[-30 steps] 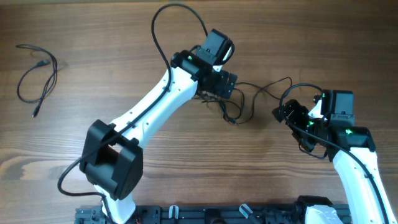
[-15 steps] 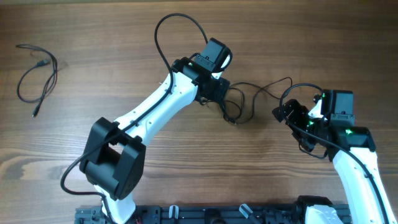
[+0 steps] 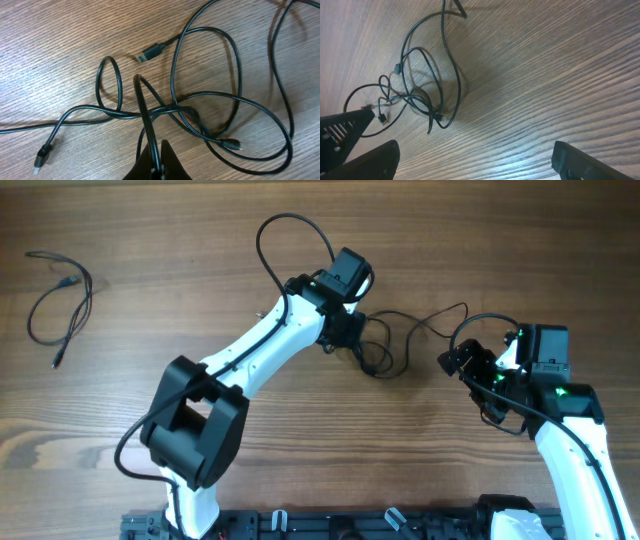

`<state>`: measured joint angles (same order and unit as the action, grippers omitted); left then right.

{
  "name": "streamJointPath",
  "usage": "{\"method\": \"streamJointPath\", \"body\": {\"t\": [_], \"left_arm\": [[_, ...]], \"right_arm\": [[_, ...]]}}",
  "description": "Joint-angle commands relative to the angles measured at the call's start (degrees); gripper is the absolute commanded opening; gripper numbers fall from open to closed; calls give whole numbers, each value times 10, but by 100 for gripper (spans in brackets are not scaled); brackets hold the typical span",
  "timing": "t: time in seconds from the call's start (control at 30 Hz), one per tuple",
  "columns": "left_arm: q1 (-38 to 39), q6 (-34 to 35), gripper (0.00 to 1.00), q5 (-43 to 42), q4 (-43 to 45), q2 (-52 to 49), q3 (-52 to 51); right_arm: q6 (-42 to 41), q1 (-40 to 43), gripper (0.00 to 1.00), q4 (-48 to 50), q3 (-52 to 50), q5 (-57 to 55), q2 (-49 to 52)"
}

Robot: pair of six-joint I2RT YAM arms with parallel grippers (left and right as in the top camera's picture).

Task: Untangle cables

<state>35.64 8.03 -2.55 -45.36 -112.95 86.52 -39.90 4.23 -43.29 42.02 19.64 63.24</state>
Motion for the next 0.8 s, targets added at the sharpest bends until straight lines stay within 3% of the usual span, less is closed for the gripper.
{"method": "streamJointPath", "body": {"t": [0.0,0.17,0.4,0.5,0.7,0.77], "left_arm": [[-3,-16,4,-8,2,25,4],[-18,-16,4,-8,20,84,28],[-25,-11,4,-9,-4,86,28],[-25,2,4,-10,-5,91,28],[-26,2,4,-10,6,116,28],[-26,16,4,-9,6,116,28]], "right_arm": [[-8,2,100,2,-1,-6,-8],[-21,2,100,8,-1,-6,-8],[-293,2,100,36,-1,-32,-7],[-291,2,100,28,-1,-1,-7],[-290,2,100,-44,-1,-58,-7],[-201,1,100,-46,-1,0,-7]]}}
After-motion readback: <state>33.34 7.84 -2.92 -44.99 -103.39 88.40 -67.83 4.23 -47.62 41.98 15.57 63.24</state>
